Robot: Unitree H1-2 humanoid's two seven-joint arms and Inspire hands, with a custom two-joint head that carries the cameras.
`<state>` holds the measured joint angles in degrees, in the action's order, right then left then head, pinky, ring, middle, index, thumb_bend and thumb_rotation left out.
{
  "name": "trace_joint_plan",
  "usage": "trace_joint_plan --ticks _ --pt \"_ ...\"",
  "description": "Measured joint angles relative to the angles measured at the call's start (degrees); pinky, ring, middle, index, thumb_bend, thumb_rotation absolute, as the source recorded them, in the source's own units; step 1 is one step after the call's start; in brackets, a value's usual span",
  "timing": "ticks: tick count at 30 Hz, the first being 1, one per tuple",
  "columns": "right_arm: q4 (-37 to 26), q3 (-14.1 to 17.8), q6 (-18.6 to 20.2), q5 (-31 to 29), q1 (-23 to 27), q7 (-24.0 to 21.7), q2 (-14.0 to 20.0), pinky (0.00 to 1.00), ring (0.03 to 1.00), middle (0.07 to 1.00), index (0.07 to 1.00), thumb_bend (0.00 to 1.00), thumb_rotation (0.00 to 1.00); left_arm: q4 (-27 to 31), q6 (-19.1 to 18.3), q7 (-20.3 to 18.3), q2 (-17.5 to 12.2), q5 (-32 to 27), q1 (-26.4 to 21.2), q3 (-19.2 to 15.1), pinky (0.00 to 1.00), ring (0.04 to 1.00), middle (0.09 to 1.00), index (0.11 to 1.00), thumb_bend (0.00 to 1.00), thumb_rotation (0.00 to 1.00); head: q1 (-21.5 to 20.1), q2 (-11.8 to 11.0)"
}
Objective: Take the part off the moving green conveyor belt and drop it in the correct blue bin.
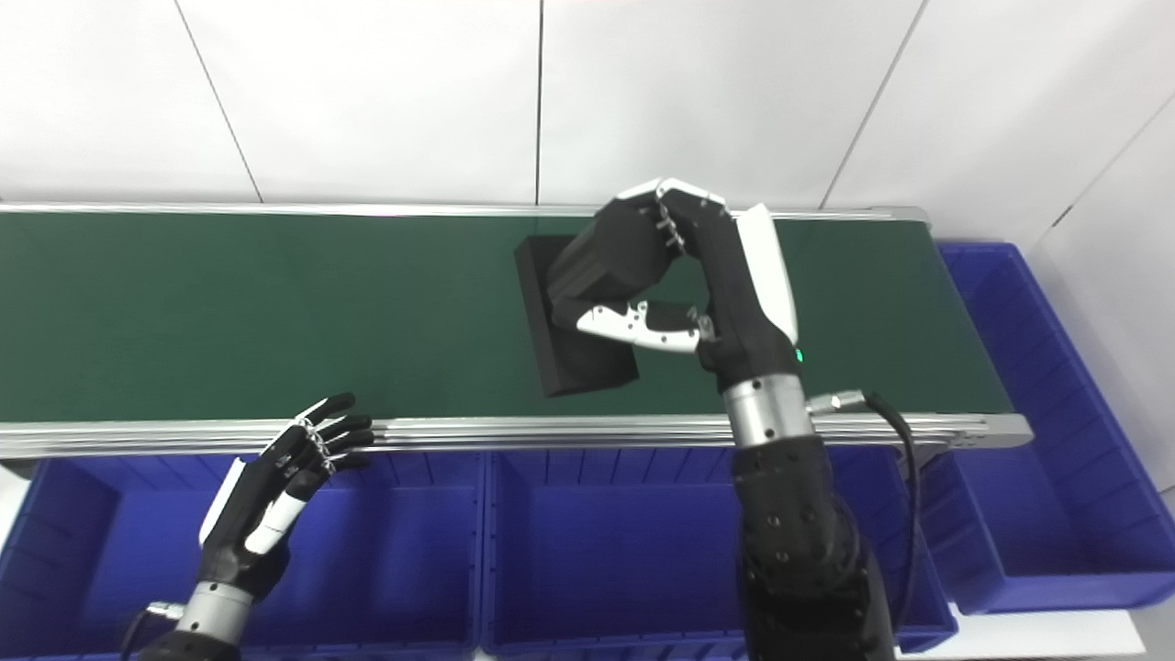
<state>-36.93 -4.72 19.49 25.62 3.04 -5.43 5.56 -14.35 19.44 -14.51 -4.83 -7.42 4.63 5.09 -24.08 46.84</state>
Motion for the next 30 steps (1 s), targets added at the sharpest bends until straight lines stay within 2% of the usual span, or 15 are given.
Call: trace_joint_plan --ticks 12,18,30 --pt "-3.1 -0.9 -0.6 1.8 -11.4 0.4 -1.4 0.32 0.412 0.473 0.526 0.52 0.00 2.7 -2.1 0.0 -0.1 -0.4 0.7 -0.1 0.68 0.746 0.764 0.836 0.93 0.73 -0.4 0.9" --pt "0.0 -1.8 -5.2 2.5 -17.3 3.2 -1.7 0.33 0.421 0.481 0.513 0.52 0.00 3.8 -2.3 -0.1 -0.2 -0.5 0.8 -0.1 0.68 0.747 0.770 0.841 0.93 0.73 -0.4 1.4" --pt "4.8 -3.8 -7.6 5.8 -21.7 5.7 -2.9 0.37 0.429 0.485 0.497 0.52 0.00 6.7 -4.6 -0.1 -1.0 -1.3 2.5 -0.4 0.67 0.743 0.763 0.839 0.92 0.72 -0.4 2.7"
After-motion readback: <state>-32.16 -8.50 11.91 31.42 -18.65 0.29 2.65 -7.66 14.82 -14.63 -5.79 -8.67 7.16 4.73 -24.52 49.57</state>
